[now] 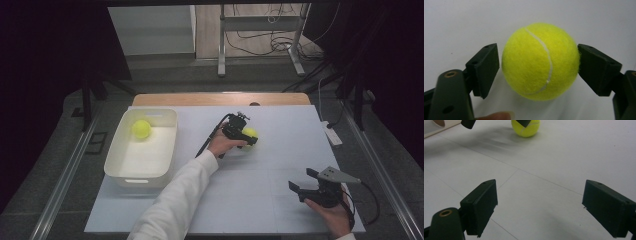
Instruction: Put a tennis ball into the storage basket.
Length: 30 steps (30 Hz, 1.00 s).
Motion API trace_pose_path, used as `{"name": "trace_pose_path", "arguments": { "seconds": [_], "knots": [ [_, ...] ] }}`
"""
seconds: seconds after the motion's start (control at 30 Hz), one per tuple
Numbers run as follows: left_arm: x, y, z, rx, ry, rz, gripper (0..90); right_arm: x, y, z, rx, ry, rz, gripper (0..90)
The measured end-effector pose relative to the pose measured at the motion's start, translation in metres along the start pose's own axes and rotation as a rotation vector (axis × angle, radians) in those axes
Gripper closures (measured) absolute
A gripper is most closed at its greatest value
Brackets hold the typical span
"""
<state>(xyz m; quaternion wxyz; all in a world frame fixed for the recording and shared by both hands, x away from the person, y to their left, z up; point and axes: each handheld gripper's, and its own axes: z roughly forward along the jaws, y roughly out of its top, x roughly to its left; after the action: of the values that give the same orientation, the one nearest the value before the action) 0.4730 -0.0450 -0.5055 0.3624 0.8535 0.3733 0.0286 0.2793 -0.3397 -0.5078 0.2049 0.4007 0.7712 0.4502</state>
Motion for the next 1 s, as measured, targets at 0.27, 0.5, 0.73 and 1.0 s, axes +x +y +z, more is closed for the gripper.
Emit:
{"name": "trace_pose_path", "arguments": {
  "seconds": [0.27,0.5,0.73,1.0],
  "knots": [
    [-0.002,0.001,-0.002,0.009,0.019,0.034,27.1,-0.001,0.000,0.000,-0.001,-0.004,-0.001,13.0],
    [-0.003,0.002,-0.009,-0.006,0.021,0.040,27.2,-0.001,0.000,0.000,-0.001,-0.004,0.003,13.0],
    [-0.006,0.004,-0.024,-0.031,0.019,0.057,27.2,-0.001,0.000,0.000,-0.002,-0.006,0.004,13.0],
    [-0.012,0.006,-0.044,-0.066,0.019,0.079,27.2,-0.001,0.000,-0.001,-0.002,-0.006,0.004,13.0]
  ]
}}
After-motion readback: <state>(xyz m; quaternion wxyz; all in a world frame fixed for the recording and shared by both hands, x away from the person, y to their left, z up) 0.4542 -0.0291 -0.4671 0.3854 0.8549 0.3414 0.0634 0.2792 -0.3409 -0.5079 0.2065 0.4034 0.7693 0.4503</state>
